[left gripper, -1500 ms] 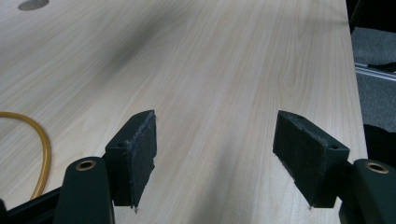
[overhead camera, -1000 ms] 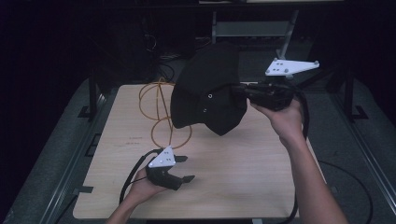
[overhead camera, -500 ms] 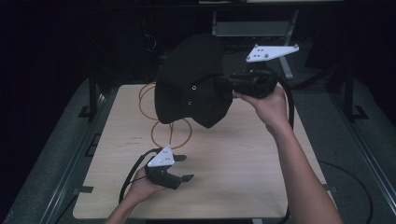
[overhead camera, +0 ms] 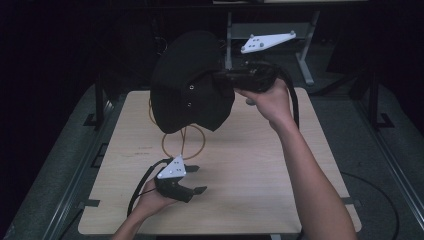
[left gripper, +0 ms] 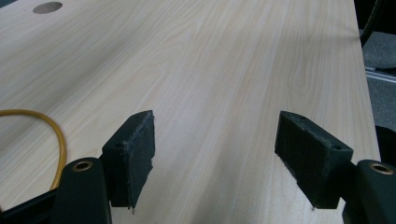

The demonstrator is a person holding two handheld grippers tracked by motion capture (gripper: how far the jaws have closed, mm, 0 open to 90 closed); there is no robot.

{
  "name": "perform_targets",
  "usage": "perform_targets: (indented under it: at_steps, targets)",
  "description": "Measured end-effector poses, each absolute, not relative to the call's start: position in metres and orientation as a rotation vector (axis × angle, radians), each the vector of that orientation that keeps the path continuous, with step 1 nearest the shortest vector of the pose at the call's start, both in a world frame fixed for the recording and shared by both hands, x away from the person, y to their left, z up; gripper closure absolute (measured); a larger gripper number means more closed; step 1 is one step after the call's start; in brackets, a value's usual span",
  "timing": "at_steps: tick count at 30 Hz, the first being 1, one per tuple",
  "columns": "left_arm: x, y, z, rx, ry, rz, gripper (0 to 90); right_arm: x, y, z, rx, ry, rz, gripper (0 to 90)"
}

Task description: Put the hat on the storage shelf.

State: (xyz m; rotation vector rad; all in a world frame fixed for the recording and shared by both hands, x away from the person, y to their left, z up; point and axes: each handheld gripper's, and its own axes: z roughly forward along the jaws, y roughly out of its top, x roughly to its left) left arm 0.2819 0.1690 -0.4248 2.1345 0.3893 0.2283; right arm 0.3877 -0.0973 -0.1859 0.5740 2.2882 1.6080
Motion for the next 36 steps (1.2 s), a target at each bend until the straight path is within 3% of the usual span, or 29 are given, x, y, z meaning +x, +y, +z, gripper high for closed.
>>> perform_targets:
  at_steps: [36]
  targets:
    - [0.283,0.166,-0.426,2.146,0.352,0.209,28.2,0.437,-0.025,-0.169,0.553,2.394,1.560,87.7]
